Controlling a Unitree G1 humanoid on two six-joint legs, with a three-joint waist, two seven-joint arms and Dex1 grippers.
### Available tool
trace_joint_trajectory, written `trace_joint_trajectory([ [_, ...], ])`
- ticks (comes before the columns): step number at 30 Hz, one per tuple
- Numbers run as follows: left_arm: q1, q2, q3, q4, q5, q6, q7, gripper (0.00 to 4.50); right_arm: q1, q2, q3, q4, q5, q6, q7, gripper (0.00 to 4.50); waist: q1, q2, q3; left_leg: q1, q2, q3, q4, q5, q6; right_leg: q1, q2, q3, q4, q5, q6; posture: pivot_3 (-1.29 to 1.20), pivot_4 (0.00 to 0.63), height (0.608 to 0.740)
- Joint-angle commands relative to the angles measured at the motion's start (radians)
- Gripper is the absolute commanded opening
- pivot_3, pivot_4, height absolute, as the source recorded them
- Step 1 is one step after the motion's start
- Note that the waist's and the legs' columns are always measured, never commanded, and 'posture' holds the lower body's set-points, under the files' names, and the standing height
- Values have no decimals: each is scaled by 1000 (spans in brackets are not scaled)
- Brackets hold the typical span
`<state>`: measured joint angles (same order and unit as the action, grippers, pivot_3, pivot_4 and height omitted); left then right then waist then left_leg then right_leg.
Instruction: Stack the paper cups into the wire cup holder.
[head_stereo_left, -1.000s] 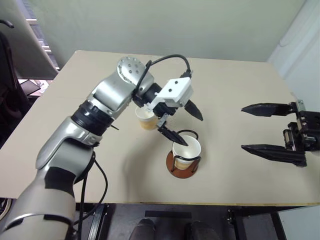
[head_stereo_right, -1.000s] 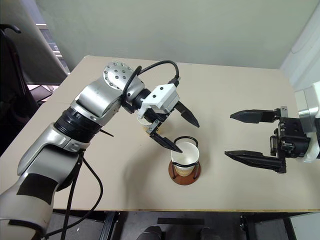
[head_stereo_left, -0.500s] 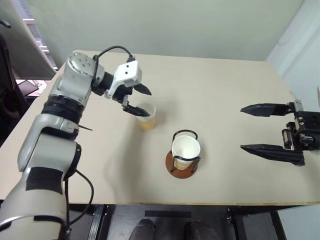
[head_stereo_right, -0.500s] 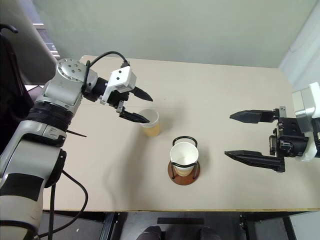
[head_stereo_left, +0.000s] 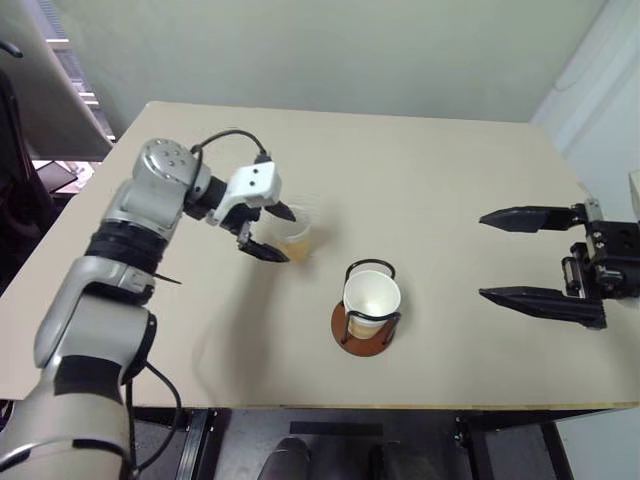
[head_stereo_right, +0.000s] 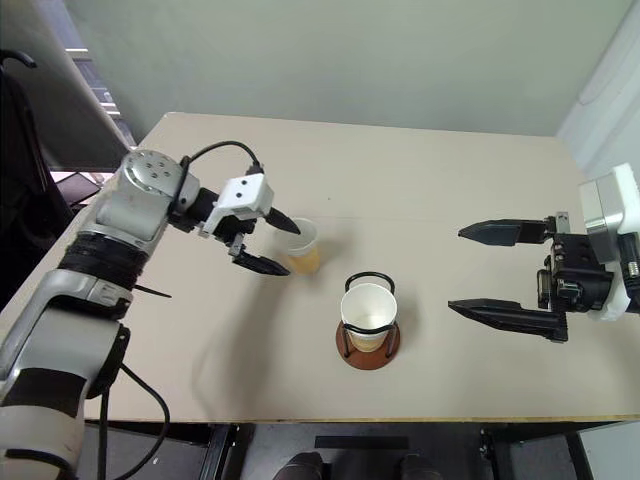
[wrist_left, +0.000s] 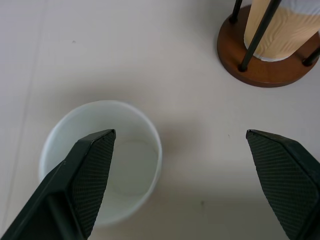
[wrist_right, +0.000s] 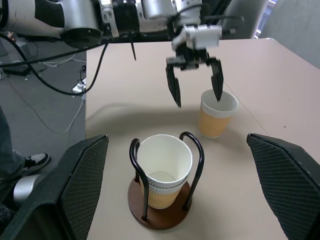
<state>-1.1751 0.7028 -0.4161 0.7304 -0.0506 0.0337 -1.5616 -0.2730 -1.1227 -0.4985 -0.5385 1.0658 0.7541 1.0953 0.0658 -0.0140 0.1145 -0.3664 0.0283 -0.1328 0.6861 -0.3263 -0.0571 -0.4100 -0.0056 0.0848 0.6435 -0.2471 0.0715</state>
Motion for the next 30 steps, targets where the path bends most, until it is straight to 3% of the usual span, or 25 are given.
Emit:
trace_joint_trajectory([
  [1, -23, -16, 12, 23, 54, -38, 17, 3596, -14, -29, -43, -22, 22, 4, -6, 4500, -2, 0, 0, 0, 0, 0, 0, 0, 0, 0, 0, 0, 0, 0, 0, 0, 150, 740],
  [11, -40, -37, 39, 83, 112, -82, 15, 40, -6, -32, -57, -37, 32, 14, -26, 4500, -4, 0, 0, 0, 0, 2, -1, 0, 0, -1, 0, 0, 0, 0, 0, 0, 150, 740],
  [19, -83, -38, 100, 52, 56, -73, -36, 40, -6, -32, -53, -24, 14, 3, -19, 4500, -4, 0, 0, -1, 0, 2, -1, 0, 0, -1, 0, 0, 0, 0, 0, 0, 150, 740],
  [25, -118, -12, 85, -348, -385, 164, -53, 40, 4, -39, -67, -19, 10, 4, -3, 4500, 0, 0, 0, -3, -1, 3, 0, 0, 0, -1, 0, -1, 0, 1, 1, 0, 150, 740],
  [30, -138, 21, 40, -518, -575, 233, -53, 40, 15, -39, -80, -25, 10, 8, -9, 4500, -4, 0, 0, 0, -1, 7, -2, 0, 1, 0, 0, 0, 0, 1, 2, 0, 150, 740],
])
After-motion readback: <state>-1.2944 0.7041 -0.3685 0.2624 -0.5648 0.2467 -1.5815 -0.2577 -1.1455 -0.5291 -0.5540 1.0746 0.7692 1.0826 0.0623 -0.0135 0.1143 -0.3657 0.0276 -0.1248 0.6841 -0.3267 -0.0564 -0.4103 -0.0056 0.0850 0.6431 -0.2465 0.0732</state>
